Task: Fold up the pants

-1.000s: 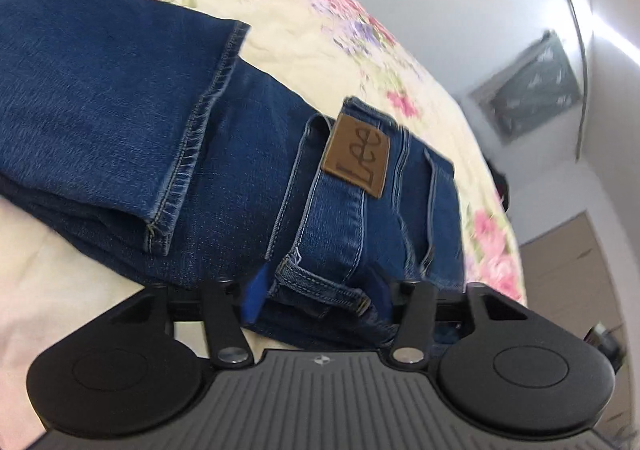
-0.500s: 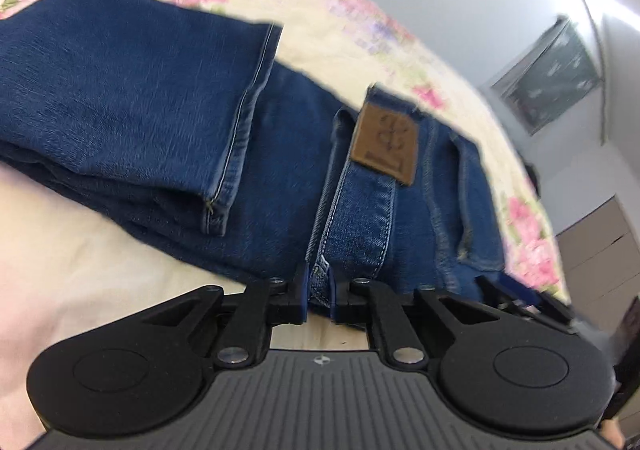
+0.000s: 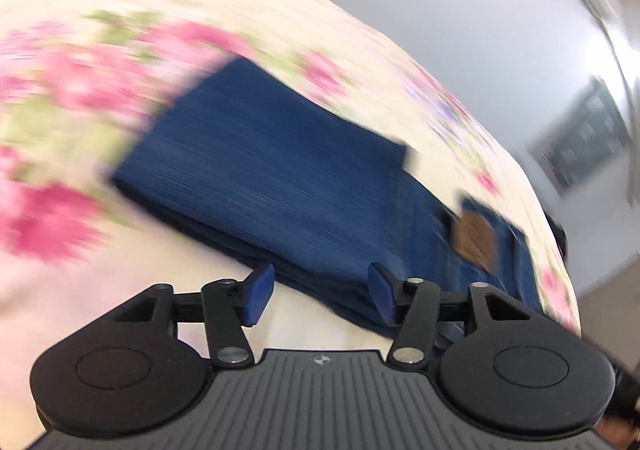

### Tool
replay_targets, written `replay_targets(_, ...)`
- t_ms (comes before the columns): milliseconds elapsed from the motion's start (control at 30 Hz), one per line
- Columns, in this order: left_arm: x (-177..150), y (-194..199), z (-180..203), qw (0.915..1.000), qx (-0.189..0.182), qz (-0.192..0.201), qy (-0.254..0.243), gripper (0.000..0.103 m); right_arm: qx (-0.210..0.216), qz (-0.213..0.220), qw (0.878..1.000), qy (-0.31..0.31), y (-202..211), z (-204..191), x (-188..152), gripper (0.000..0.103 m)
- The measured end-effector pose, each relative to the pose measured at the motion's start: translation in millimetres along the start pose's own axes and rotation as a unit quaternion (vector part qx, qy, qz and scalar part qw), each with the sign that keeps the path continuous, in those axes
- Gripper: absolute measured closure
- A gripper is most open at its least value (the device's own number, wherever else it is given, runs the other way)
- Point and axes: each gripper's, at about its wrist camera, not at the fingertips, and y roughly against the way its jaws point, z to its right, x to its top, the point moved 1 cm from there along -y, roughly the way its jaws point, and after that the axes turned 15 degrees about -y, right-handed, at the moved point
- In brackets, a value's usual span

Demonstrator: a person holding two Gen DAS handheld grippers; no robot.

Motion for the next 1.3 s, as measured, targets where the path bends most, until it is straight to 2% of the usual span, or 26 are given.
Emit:
replay_targets(67,8,10,-27,0.9994,0.006,0.014,0.031,0.037,-0.014,-0.031,0.999,-0.014,-24,-19,-3,0.047)
replay_targets(133,17,21,-51,0.9978,0.015,0.031,0.057,0.033,-0.010,-0.054,0.997,-0.045,-48,-34,-2,0.047)
replay_targets(200,24,29,-66,0.9963,0.020,0.045,0.071,0.029,0.010,-0.070,0.995,-0.070,-73,-47,1,0.047)
replay_targets(300,32,32,-86,0.9941,0.032,0.057,0.086,0.022,0.003,-0.097,0.993,-0.072,-110,-65,8,0.048)
replay_targets(433,35,23,-110,0.9912,0.044,0.050,0.114,0.021,-0.024,-0.137,0.984,-0.112,-156,-67,15,0.051)
replay_targets(667,36,-7,-120,0.9917,0.010,0.020,0.126,0.021,-0.013,-0.171,0.968,-0.185,-197,-50,19,0.051)
replay_targets(800,34,-11,-125,0.9909,-0.003,0.020,0.133,0.018,-0.011,-0.174,0.960,-0.221,-204,-42,19,0.051)
replay_targets(833,34,-11,-126,0.9906,-0.006,0.019,0.135,0.018,-0.014,-0.174,0.961,-0.216,-204,-44,18,0.055)
replay_targets(867,34,-11,-127,0.9905,-0.008,0.019,0.136,0.018,-0.016,-0.177,0.962,-0.206,-204,-45,18,0.061)
replay_targets(933,34,-12,-127,0.9909,-0.010,0.019,0.133,0.018,0.010,-0.185,0.957,-0.221,-202,-41,18,0.092)
replay_targets(1067,34,-13,-124,0.9919,-0.014,0.018,0.125,0.018,0.047,-0.170,0.953,-0.246,-187,-35,25,0.095)
replay_targets(1300,34,-16,-112,0.9938,-0.027,0.013,0.107,0.018,0.039,-0.123,0.961,-0.244,-146,-20,54,0.096)
